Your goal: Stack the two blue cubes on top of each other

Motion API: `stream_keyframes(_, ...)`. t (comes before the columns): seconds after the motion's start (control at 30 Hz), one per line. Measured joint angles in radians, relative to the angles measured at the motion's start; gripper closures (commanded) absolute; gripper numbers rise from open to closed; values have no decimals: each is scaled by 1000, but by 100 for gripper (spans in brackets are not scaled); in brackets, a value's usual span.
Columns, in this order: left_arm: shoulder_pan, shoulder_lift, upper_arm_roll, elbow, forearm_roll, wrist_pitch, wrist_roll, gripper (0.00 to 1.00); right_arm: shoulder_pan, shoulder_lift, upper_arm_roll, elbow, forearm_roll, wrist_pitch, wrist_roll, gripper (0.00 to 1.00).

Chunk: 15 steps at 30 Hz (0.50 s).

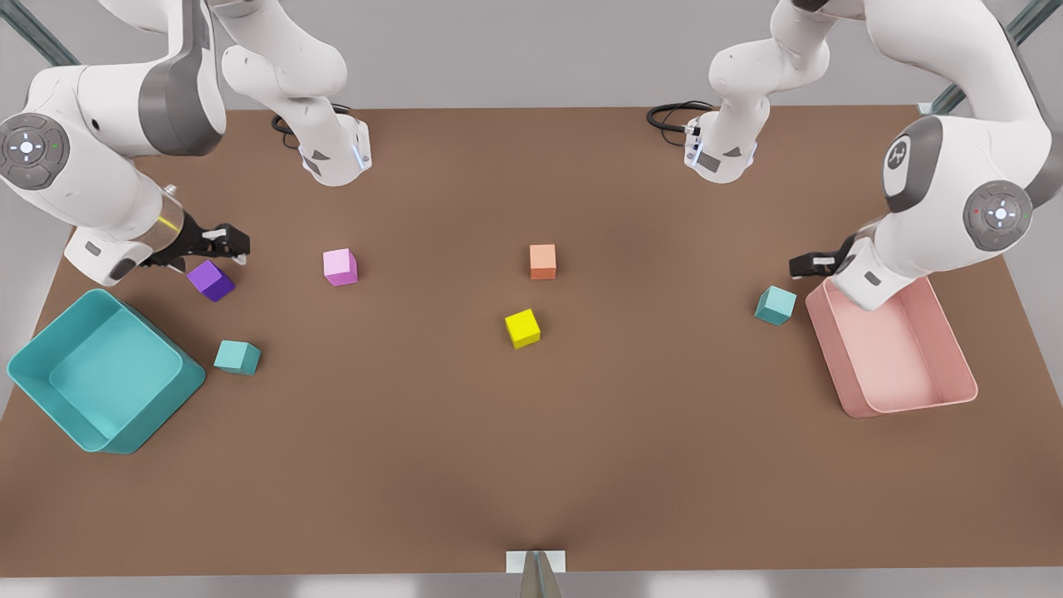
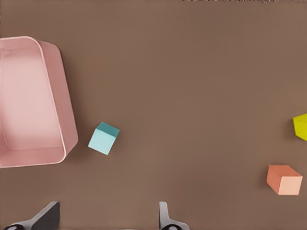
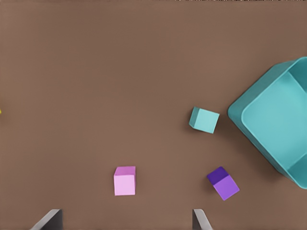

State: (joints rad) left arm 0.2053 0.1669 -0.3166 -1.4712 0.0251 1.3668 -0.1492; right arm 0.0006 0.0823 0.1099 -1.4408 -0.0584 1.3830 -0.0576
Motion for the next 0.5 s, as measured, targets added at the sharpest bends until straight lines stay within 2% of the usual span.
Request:
stream_keyframes(0.07,2,-1,0,0,1,3,-9,0,5,16,-2,15,2,4,-4,0)
stream_keyframes(0.27,-2,-2,0,1,2,7,-31,0,-105,324,-9,86,-22,89,-12,0)
stream_keyframes(0.5,-5,-3,-3,3,2,9,-49,0,-188,414,-7,-64,-13,275,4,0)
